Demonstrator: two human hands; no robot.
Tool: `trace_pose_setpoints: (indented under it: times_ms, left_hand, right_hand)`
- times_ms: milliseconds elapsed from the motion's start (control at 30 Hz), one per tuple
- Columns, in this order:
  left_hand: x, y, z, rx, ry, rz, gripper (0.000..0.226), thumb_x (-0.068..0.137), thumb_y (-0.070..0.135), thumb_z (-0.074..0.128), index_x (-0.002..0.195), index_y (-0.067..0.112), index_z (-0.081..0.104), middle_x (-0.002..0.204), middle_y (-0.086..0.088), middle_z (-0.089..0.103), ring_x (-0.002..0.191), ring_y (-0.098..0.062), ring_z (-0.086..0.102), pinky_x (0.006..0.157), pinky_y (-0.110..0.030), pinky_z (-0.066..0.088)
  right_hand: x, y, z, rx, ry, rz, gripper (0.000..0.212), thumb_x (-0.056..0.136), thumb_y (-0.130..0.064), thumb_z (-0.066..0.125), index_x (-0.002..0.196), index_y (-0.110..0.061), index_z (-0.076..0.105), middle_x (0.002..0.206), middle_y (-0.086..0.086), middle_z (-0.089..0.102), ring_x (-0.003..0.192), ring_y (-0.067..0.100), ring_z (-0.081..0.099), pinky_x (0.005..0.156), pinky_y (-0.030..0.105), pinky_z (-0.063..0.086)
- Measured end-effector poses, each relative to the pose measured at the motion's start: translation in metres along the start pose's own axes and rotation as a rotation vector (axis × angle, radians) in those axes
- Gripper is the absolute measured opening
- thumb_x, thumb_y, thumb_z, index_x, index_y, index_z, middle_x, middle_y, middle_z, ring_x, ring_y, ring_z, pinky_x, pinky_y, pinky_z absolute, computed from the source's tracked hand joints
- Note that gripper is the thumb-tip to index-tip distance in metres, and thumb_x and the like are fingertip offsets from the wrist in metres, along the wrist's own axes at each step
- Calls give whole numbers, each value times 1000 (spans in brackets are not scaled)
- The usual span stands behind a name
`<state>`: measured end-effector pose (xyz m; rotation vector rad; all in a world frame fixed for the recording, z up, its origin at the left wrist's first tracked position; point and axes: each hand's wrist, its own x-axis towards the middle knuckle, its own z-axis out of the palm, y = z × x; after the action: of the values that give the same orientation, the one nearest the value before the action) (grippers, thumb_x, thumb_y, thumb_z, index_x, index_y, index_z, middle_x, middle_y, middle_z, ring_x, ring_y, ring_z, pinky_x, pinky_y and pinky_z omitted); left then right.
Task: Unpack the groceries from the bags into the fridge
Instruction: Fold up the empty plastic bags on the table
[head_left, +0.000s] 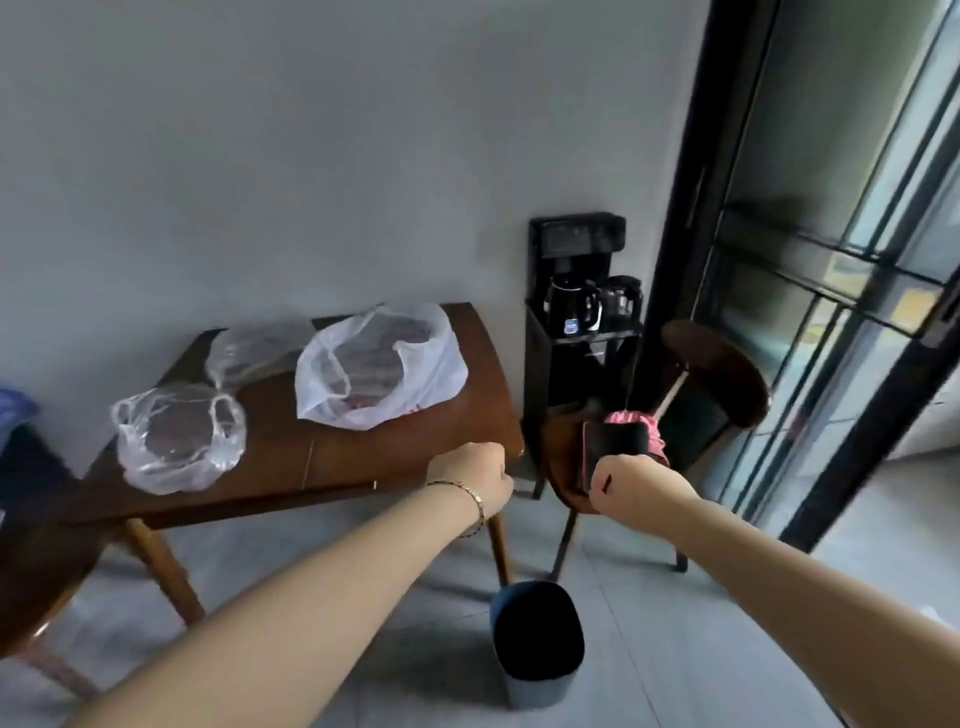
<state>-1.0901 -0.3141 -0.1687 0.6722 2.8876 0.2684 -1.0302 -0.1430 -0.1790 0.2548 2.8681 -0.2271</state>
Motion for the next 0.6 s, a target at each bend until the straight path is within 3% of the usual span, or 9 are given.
trace_pose_setpoints:
  times_ms: [67, 267, 400, 500, 600]
  left_hand:
    - [21, -44, -3, -30, 13, -78, 22, 92, 24, 40, 104, 19, 58, 109, -2, 63, 100, -25, 59, 80, -32, 46]
    - [99, -147, -5, -65, 53, -234, 19, 92, 24, 43, 104, 22, 58, 105, 1, 64, 95, -21, 60, 73, -27, 41]
    - [172, -213, -14, -65, 70, -352, 21, 93, 25, 40, 108, 24, 55, 111, 1, 63, 98, -22, 60, 74, -26, 40]
    - [216, -257, -29, -47, 78, -392, 27, 94, 24, 39, 116, 22, 54, 117, 0, 59, 100, -22, 59, 77, -28, 43]
    - [252, -299, -37, -85, 123, -446, 24, 94, 23, 41, 115, 20, 52, 117, 0, 57, 96, -22, 58, 75, -31, 44]
  right_hand:
    - [43, -24, 3, 118, 45, 9, 19, 93, -30, 45, 101, -21, 59, 86, -2, 53, 84, 20, 51, 83, 30, 48]
    - [172, -96, 11, 81, -2, -162, 20, 92, -31, 45, 107, -22, 56, 92, -3, 56, 81, 18, 52, 71, 29, 43]
    - [281, -131, 4, 91, -11, -209, 22, 92, -32, 46, 109, -24, 56, 101, -5, 63, 87, 15, 60, 79, 30, 53]
    - [357, -150, -5, 93, -17, -224, 27, 94, -38, 43, 111, -24, 58, 101, -5, 64, 85, 14, 62, 80, 30, 53]
    - [424, -166, -9, 164, -47, -165, 38, 95, -45, 41, 122, -21, 52, 115, 1, 62, 95, 19, 63, 85, 35, 53]
